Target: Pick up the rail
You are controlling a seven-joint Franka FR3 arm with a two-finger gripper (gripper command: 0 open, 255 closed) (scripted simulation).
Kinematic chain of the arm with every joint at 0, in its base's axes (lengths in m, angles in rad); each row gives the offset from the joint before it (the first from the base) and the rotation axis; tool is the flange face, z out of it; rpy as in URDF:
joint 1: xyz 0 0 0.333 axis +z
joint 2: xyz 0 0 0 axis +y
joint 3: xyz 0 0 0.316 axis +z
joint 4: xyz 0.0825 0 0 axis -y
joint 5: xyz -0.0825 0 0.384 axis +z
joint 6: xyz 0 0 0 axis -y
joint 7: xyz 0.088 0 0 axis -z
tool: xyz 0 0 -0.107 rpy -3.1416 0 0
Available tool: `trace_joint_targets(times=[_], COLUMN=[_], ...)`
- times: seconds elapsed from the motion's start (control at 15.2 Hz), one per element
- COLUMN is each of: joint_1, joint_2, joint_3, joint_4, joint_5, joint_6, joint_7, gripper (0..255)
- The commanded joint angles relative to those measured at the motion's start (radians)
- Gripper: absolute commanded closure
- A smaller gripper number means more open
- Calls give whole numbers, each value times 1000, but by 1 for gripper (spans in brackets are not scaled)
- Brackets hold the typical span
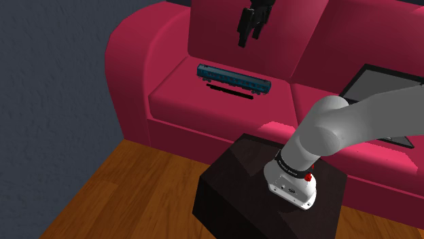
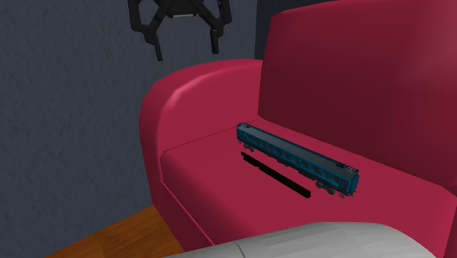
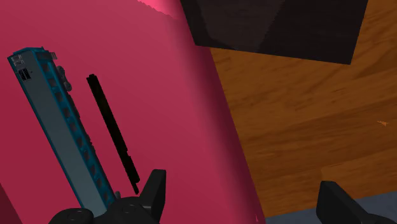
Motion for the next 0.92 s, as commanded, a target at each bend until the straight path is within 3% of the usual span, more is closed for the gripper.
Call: trace_joint_targets(times=[0.0, 0.86], joint_1=[0, -25], joint_2=[0, 304], joint_3=[0, -181], joint_4=[0, -72], joint_5=[0, -99], joint_6=[0, 288], joint_7=[0, -281], gripper=[0, 0])
